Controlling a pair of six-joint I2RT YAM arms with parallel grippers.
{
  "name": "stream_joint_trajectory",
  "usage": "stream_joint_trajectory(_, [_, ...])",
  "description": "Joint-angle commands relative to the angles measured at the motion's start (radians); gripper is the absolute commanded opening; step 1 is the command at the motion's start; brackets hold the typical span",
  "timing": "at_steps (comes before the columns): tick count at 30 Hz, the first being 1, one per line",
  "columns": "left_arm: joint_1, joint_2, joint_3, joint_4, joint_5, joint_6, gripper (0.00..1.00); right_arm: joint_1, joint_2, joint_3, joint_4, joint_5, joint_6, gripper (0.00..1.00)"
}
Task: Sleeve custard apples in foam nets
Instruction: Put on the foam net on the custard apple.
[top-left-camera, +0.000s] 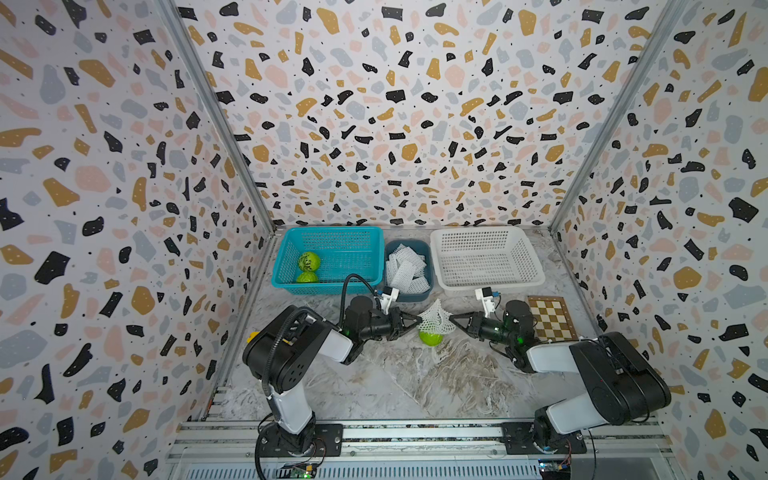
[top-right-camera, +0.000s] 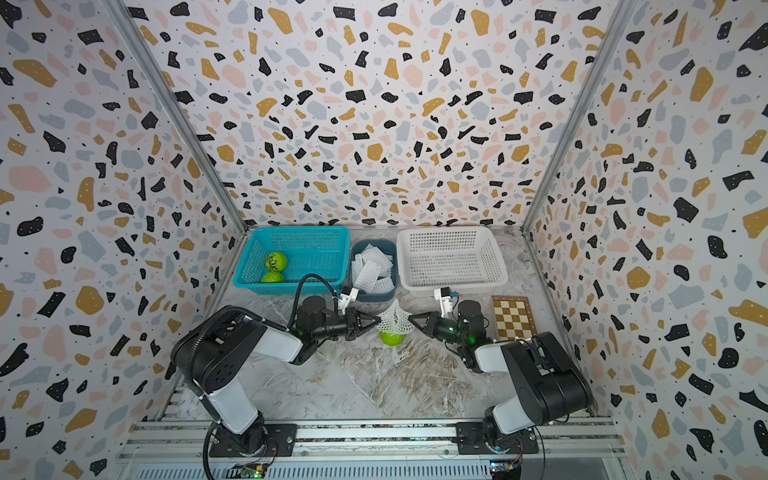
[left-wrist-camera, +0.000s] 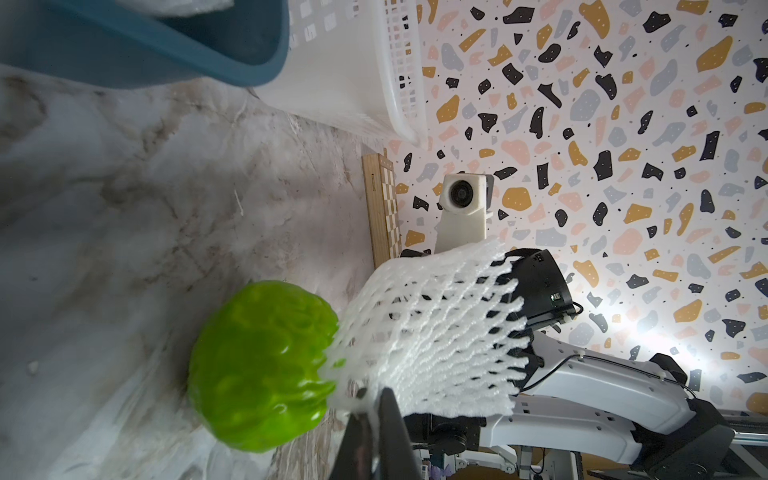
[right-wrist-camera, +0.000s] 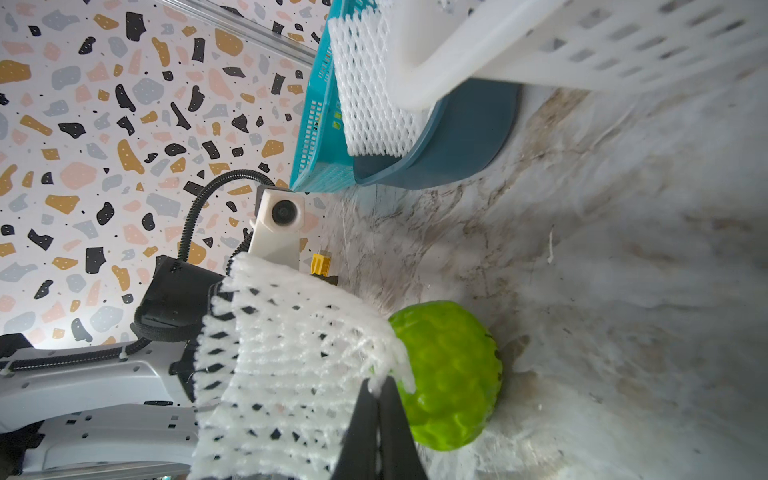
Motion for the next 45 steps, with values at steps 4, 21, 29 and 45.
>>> stream_joint_trajectory(4, [0.006,0.044,0.004,0.076,0.024,-0.006,0.0,0.004,0.012,0.028,-0.017,0.005,-0.022,0.0])
stream_joint_trajectory(21, [0.007,0.039,-0.043,0.089,0.035,-0.011,0.01,0.023,0.045,-0.007,-0.018,-0.007,-0.021,0.0])
stream_joint_trajectory(29, [0.008,-0.009,-0.02,0.058,0.034,-0.005,0.01,0.023,-0.002,0.039,-0.065,0.013,-0.034,0.0])
stream_joint_trajectory(45, [0.02,0.03,0.022,0.024,0.044,0.018,0.01,0.01,0.079,0.059,-0.034,0.019,-0.023,0.0])
